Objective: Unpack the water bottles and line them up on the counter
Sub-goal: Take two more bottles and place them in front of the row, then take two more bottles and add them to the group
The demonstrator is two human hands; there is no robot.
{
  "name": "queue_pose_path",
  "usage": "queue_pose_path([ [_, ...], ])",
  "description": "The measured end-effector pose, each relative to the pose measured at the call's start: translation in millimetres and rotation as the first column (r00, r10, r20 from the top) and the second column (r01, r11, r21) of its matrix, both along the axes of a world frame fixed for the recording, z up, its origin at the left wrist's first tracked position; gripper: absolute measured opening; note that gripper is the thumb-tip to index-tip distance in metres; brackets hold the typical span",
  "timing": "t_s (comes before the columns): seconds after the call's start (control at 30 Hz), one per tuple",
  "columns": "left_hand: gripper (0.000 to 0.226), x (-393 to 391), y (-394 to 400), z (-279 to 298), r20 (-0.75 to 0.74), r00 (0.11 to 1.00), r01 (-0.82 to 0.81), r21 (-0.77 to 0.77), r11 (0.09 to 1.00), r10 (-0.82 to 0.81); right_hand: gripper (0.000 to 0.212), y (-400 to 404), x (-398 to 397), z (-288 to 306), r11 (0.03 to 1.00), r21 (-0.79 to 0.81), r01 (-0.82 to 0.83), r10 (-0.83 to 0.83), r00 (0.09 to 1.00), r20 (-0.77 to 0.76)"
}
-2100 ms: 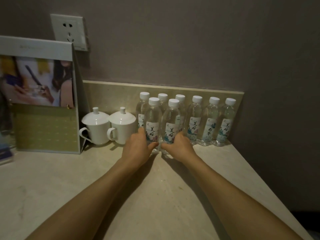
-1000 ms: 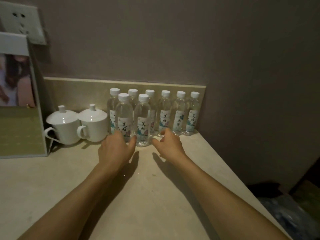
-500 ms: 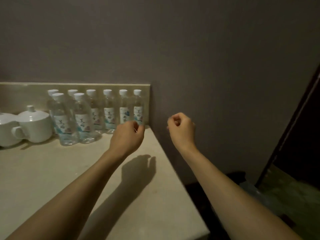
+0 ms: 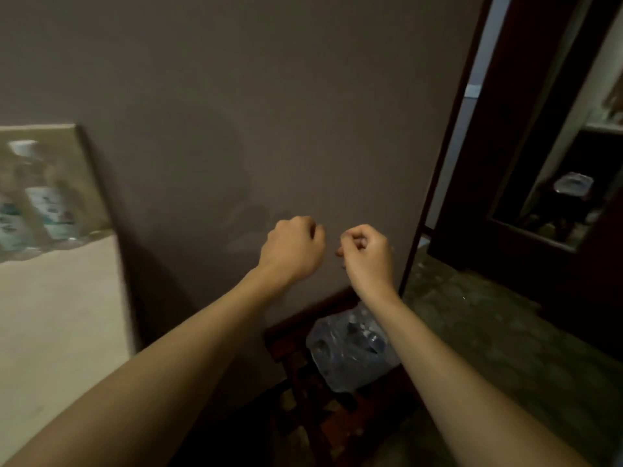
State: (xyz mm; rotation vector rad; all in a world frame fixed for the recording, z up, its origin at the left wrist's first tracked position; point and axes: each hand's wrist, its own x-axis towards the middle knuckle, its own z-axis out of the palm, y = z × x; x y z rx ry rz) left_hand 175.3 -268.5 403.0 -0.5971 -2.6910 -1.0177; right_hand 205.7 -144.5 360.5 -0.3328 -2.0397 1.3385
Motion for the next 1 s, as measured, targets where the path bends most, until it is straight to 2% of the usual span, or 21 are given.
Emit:
queue_pose_path([
  [0.23, 0.031, -54.2, 119.5, -55.6, 0.163, 0.977, 0.163, -0.175, 0.971, -0.135, 0.025, 109.3, -33.9, -46.5, 0.99, -0.088, 0.106, -0.098, 0.991, 0.093],
  [0.43, 0.03, -120.5, 201.9, -110.7, 0.339, 0.921, 0.266, -0.184, 0.946, -0.193, 0.023, 193.3, -92.0, -87.9, 0.981, -0.094, 0.168, -0.132, 0.941, 0.311],
  [0.63, 0.036, -169.6, 238.2, -191.6, 0.544, 0.826, 0.266, -0.147, 0.953, -0.147, 0.016, 240.0, -131.1, -151.1, 0.979, -0.073, 0.191, -0.134, 0.869, 0.477],
  [0.77, 0.036, -177.2, 256.0, -259.1, 0.648, 0.756, 0.291, -0.201, 0.935, -0.096, 0.018, 259.6, -146.2, -205.8, 0.987, -0.055, 0.148, -0.089, 0.809, 0.581],
  [0.87, 0.041, -182.7, 267.9, -299.5, 0.737, 0.673, 0.294, -0.197, 0.935, -0.056, 0.018, 276.9, -164.6, -242.5, 0.992, -0.079, 0.101, -0.025, 0.756, 0.655],
  [1.0, 0.037, -197.2, 286.9, -342.0, 0.847, 0.53, 0.212, -0.167, 0.963, 0.031, 0.026, 306.7, -195.5, -287.7, 0.989, -0.146, -0.007, 0.117, 0.642, 0.758],
])
